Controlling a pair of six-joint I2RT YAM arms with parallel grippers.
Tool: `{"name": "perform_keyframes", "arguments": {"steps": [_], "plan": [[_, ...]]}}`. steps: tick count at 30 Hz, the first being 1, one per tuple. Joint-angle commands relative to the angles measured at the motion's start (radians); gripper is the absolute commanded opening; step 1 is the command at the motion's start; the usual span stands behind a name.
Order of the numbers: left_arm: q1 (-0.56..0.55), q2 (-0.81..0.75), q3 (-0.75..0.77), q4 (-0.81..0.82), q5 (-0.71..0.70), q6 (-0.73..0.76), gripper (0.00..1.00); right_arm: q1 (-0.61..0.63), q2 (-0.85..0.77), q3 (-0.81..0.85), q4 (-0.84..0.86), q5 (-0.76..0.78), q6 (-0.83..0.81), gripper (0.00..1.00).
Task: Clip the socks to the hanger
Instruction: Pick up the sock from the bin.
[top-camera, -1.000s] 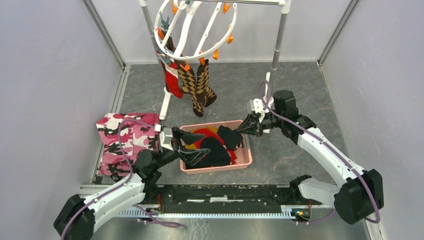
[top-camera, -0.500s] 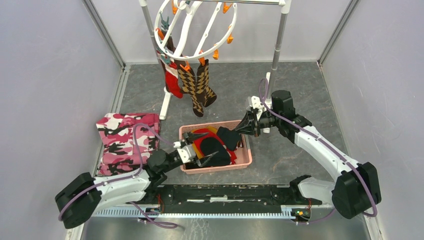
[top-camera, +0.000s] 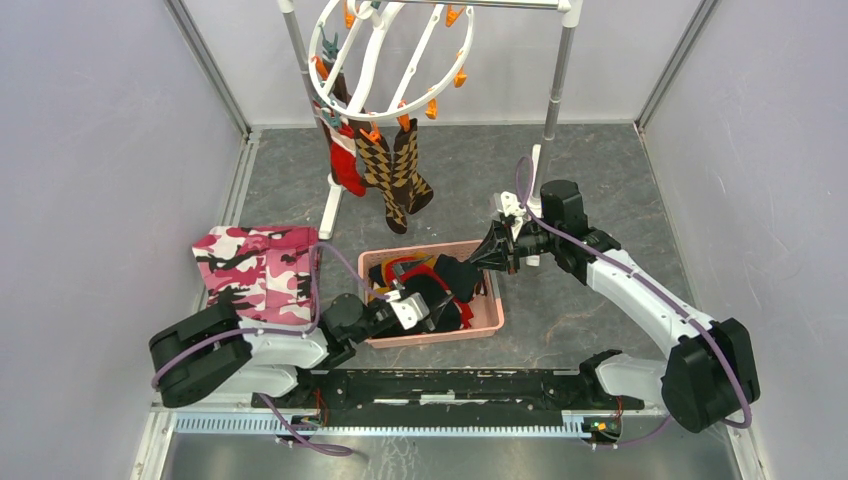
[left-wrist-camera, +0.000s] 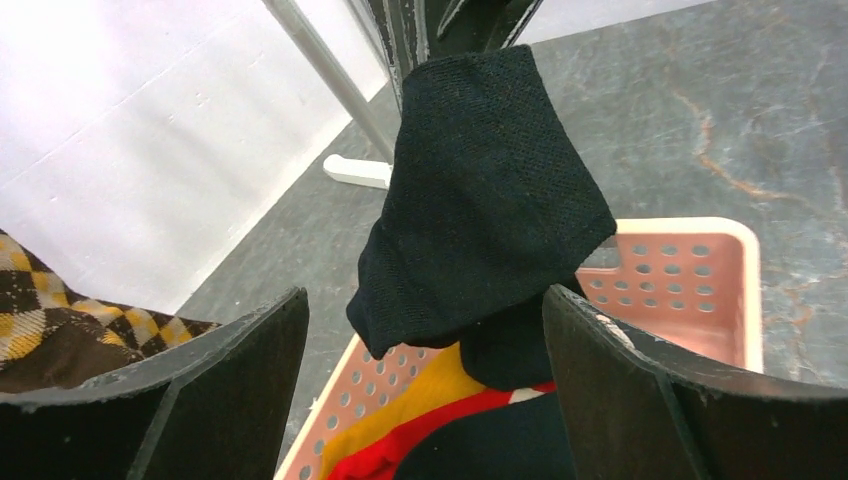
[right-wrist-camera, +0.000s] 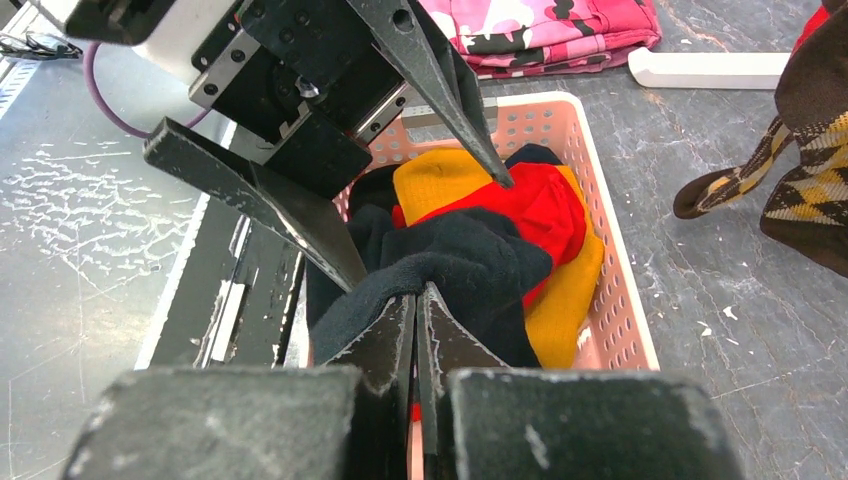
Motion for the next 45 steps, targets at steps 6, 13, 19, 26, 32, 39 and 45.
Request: {"name": "perform_keyframes", "arguments": {"steps": [6, 13, 19, 26, 32, 39, 45], "plan": [[-0.028, 0.160, 0.075, 0.175, -0.101, 0.132, 0.89, -0.004, 0.006, 0.004, 0.027, -0.032, 0.014, 0.00], [-0.031, 0.141, 0.105, 0.116, -0.094, 0.093, 0.66, -0.003, 0.016, 0.011, 0.006, -0.029, -0.006, 0.00], [-0.031, 0.092, 0.106, 0.054, -0.061, 0.014, 0.23, -0.004, 0.015, 0.018, -0.019, -0.019, -0.032, 0.00], [-0.028, -0.035, 0.078, -0.072, -0.045, -0.238, 0.02, -0.004, -0.001, 0.044, -0.121, 0.039, -0.149, 0.02], [0.012, -0.155, 0.130, -0.300, 0.016, -0.549, 0.02, -0.004, -0.008, 0.068, -0.218, 0.050, -0.265, 0.18], [0.254, -0.212, 0.167, -0.385, 0.290, -0.993, 0.02, -0.002, -0.020, 0.119, -0.360, 0.063, -0.424, 0.48], [0.330, -0.176, 0.178, -0.322, 0.387, -1.203, 0.02, 0.012, -0.048, 0.122, -0.354, 0.089, -0.444, 0.69]]}}
